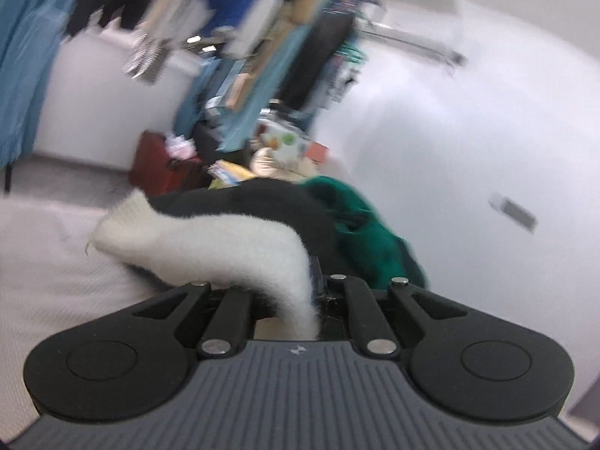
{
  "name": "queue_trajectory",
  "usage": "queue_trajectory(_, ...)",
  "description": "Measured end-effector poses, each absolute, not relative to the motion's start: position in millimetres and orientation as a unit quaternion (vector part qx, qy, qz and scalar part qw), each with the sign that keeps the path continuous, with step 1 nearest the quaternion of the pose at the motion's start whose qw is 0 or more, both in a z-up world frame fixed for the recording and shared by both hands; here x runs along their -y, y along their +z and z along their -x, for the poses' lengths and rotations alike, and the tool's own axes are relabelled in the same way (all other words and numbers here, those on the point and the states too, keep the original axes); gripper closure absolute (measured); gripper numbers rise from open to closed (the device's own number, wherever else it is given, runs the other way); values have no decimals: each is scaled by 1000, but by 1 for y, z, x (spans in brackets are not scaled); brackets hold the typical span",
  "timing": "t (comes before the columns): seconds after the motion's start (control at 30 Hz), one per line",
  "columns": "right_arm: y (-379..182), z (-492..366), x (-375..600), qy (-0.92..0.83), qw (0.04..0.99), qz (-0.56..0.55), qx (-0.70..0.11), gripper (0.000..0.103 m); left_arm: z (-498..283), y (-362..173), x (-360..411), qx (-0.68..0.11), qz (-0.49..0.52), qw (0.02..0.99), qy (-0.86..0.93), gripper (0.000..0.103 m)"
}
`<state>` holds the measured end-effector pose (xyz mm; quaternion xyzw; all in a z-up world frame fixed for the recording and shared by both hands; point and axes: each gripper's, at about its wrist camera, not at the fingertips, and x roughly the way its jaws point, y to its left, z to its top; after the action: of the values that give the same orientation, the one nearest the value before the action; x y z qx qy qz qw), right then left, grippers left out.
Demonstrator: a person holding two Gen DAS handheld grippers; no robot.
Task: Fold large clothes
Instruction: 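Fold the held sleeve across the sweater front with the left tool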
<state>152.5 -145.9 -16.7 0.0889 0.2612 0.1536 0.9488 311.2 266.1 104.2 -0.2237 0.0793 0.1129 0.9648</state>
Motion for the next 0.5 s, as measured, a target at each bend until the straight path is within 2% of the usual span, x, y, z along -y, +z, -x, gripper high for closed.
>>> queue_trajectory(0.3, 20, -135, 182, 120, 955, -126, -240, 54, -309, 160, -109, -101, 102, 989, 38, 94)
queue_trajectory(0.5, 35, -119, 211, 119, 959, -138, -216, 54, -312, 148, 13, -167, 0, 986, -18, 93)
